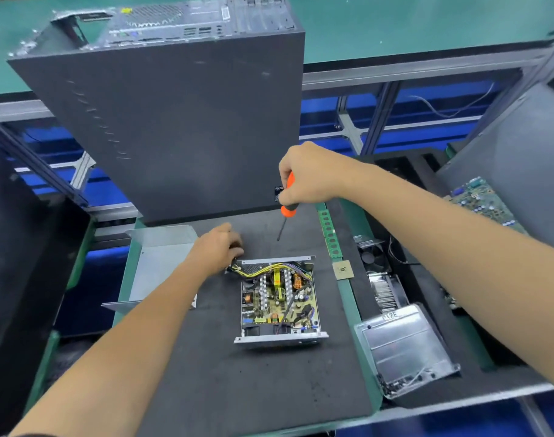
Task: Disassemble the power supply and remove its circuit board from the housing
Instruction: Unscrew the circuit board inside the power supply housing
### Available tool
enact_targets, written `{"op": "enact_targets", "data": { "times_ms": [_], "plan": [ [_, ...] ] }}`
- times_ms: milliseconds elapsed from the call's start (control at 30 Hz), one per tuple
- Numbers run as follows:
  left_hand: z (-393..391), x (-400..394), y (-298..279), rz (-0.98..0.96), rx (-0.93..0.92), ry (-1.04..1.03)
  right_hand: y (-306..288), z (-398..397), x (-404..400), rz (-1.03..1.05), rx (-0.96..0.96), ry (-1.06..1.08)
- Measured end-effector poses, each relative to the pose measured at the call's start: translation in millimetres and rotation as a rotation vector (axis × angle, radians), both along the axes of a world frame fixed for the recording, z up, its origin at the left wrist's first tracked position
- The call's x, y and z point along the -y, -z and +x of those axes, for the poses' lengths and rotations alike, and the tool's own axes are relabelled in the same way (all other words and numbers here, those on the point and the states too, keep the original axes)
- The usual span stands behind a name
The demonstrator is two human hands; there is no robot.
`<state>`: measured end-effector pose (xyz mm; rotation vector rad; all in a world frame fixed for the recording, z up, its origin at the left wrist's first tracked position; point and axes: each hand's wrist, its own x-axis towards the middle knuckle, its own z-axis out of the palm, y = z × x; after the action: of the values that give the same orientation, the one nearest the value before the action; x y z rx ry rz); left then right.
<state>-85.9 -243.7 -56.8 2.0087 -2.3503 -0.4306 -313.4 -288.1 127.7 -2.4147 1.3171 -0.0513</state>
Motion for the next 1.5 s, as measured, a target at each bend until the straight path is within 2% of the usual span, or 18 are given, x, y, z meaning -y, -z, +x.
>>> {"op": "enact_targets", "data": {
  "times_ms": [100, 133, 200, 267, 300, 467, 633, 867, 900, 1000, 1033, 1100, 1200, 1333, 1500],
  "plan": [
    [-18.0, 0.7, -23.2, -0.110, -0.174, 0.012, -6.5, -6.5, -2.4, -0.060, -0.074, -0.005],
    [-28.9, 2.6, -34.8, -0.063, -0.271, 0.022, -9.7, -8.7, -2.5, -0.086, -0.101, -0.008],
    [-54.4, 3.9, -56.3, 0.191, -0.430, 0.145, -15.5, -11.7, -2.7, -0.123, -0.166, -0.023],
    [-82.8, -1.7, -66.0, 0.410, -0.328, 0.359, -19.0, -12.9, -3.4, -0.117, -0.228, -0.051],
    [-93.3, -4.7, -64.7, 0.431, -0.243, 0.439, -20.0, -13.4, -4.2, -0.096, -0.247, -0.061],
    [-111.4, -10.0, -47.5, 0.154, 0.151, 0.567, -11.4, -17.7, -14.7, 0.052, -0.257, -0.077],
    [-113.7, -6.9, -47.4, 0.064, 0.253, 0.556, 5.6, -25.7, -25.2, 0.089, -0.219, -0.127],
    [-108.4, 11.0, -51.6, 0.022, 0.177, 0.363, 20.0, -21.7, -29.8, 0.068, -0.219, -0.168],
    [-108.5, 10.9, -51.2, 0.029, 0.098, 0.350, 22.8, -21.0, -31.2, 0.065, -0.220, -0.172],
    [-110.5, 5.3, -54.2, 0.016, -0.342, 0.371, 30.7, -20.9, -34.0, 0.072, -0.211, -0.176],
    [-112.2, 4.1, -56.8, 0.001, -0.425, 0.404, 32.6, -21.3, -33.6, 0.076, -0.210, -0.173],
    [-116.0, 1.5, -58.8, 0.050, -0.393, 0.443, 35.1, -23.0, -33.1, 0.081, -0.211, -0.169],
    [-118.9, -1.2, -53.3, 0.246, -0.212, 0.482, 37.5, -25.2, -33.6, 0.078, -0.201, -0.170],
    [-121.8, 0.0, -42.7, 0.328, 0.069, 0.544, 39.4, -27.1, -34.9, 0.078, -0.172, -0.154],
    [-125.8, -1.5, -49.3, 0.397, -0.022, 0.474, 41.5, -28.9, -40.2, 0.075, -0.162, -0.165]
  ]
}}
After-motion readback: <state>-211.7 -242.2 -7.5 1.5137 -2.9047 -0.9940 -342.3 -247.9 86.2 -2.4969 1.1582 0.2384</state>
